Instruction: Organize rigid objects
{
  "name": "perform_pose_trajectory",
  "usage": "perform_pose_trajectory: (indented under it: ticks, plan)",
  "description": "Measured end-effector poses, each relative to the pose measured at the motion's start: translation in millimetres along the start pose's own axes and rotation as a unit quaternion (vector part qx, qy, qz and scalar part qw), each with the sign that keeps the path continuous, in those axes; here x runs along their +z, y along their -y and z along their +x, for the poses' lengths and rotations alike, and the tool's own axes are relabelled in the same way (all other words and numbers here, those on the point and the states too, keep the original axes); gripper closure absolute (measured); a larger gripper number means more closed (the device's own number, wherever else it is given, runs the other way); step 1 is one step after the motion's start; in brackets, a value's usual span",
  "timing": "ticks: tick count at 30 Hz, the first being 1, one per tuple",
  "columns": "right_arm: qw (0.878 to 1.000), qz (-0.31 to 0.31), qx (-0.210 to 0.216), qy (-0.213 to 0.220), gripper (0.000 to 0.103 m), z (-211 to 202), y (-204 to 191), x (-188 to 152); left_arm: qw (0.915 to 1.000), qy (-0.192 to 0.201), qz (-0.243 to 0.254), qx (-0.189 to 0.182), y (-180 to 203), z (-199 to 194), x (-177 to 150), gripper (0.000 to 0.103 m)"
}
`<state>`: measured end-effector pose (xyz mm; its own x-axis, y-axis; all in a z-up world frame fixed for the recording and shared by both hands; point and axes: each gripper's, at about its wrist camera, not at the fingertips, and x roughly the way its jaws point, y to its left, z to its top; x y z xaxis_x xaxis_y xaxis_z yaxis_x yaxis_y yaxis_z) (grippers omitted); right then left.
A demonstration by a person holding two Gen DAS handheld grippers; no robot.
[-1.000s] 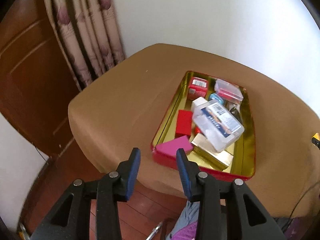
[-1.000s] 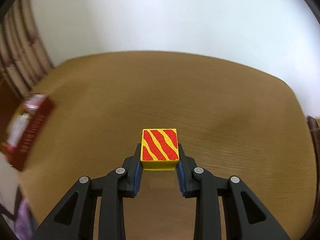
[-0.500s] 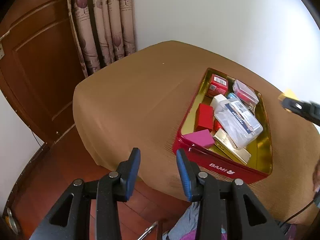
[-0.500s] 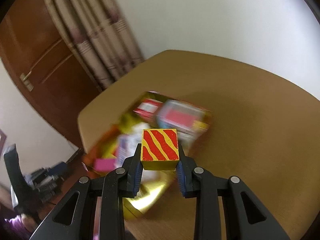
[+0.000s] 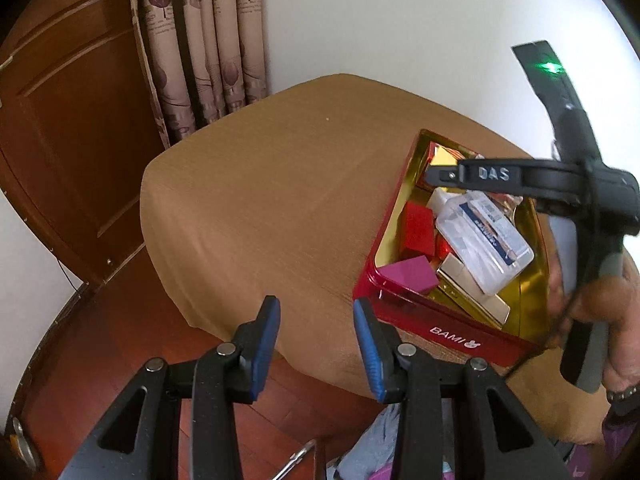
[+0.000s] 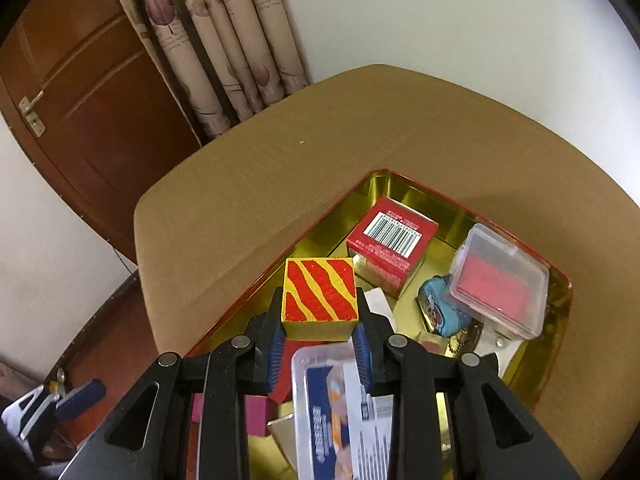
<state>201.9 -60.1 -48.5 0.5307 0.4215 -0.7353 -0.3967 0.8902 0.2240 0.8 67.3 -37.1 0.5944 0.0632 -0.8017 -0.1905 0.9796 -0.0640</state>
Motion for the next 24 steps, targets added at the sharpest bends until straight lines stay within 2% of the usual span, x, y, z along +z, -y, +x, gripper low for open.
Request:
perform_pose_trajectory:
  ticks: [9,13,14,16,17,18,20,22,24]
  plan:
    - [1.0,-0.006,0.003,0.006,0.071,-6.5,-2.5,-3.2,0.9998,-0.02,-0.005,0.001,-0.7,8.2,-0.6,0.064]
    - [0.999,-0.007,-0.01,0.045,0.069,-30.9,-3.6,-13.1,0.9998,-0.017,0.006,0.007,3.6,7.7,-2.1,0.064]
    - [0.999,-0.034,-0.007,0.01,0.067,-42.3,-4.5,-16.5,0.9998,-0.016,0.007,0.007,4.2,7.1,-2.3,0.064]
    - [0.998,-0.043,-0.016,0.045,0.055,-67.8,-9.1,-26.7,0.9999,-0.012,0.007,0.0,5.4,4.6,-3.2,0.064]
    - [0.996,-0.051,-0.033,0.067,0.048,-81.9,-13.1,-33.7,0.9999,-0.007,0.007,-0.004,5.9,3.0,-3.4,0.064]
    - [0.993,-0.058,-0.053,0.089,0.03,-94.8,-16.7,-40.7,0.9999,-0.001,0.006,-0.011,6.5,0.4,-3.6,0.064]
    - [0.984,-0.064,-0.094,0.14,0.01,-122.6,-22.9,-59.5,0.9994,0.014,0.002,-0.03,7.4,-5.2,-4.3,0.064]
    - [0.974,-0.062,-0.117,0.182,0.002,-144.8,-26.4,-77.5,0.9979,0.035,0.0,-0.055,8.7,-11.6,-5.9,0.064]
    - [0.967,-0.052,-0.14,0.208,0.001,-158.3,-28.7,-91.2,0.9965,0.051,-0.001,-0.066,10.5,-17.0,-7.2,0.064]
